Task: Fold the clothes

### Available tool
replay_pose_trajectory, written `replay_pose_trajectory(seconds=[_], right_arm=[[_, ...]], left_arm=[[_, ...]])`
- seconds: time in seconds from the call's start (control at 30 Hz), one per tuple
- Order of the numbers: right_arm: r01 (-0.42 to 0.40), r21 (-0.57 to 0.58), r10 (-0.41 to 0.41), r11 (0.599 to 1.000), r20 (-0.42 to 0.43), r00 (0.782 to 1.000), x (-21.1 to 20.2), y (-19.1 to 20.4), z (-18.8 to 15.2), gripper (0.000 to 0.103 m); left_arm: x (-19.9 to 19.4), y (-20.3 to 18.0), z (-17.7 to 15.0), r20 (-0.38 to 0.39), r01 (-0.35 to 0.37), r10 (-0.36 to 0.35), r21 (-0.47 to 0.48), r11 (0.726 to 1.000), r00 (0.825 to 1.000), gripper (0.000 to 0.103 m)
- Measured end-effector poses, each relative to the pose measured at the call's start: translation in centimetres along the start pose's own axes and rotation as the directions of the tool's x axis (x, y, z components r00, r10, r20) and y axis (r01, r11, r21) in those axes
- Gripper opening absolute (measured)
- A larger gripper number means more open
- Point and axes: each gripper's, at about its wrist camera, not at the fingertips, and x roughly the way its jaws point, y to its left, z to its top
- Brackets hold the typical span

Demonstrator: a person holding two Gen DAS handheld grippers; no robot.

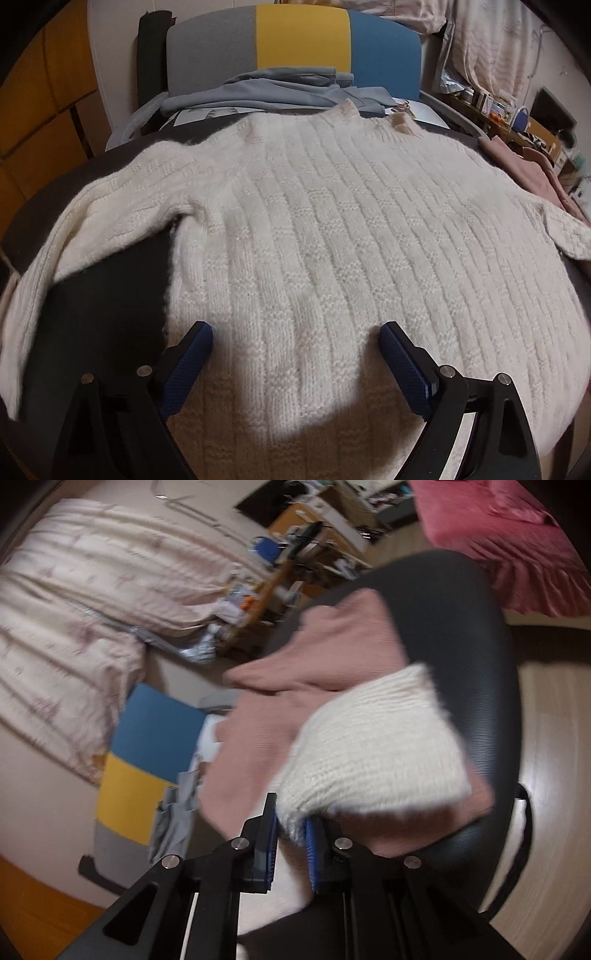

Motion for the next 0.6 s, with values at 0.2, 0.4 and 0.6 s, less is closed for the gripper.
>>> replay_pose_trajectory(seconds=[0.2, 0.4, 0.6], right_arm=[[-0.153, -0.139, 0.147, 0.978, -0.057, 0.988, 1.6, 9.7, -3.3, 0.012], [-0.328, -0.303, 0.270, 0.895, -0.216, 0.938, 5.6, 21.2, -10.0, 0.012], [-0.420, -0.449, 0.227, 0.789, -0.422, 0.878, 12.0, 28.0, -21.6, 0.012]], left_arm=[[-0.5, 0.1, 0.5, 0.019, 0.042, -0.042, -0.013, 0.999, 0.999, 0.093], [-0.8, 1.1, 0.2, 0.016, 0.066, -0.065, -0.041, 0.997, 0.998, 0.093], [-1.6, 3.4, 0.2, 0.021, 0.105, -0.103, -0.140, 0.985, 0.994, 0.093]])
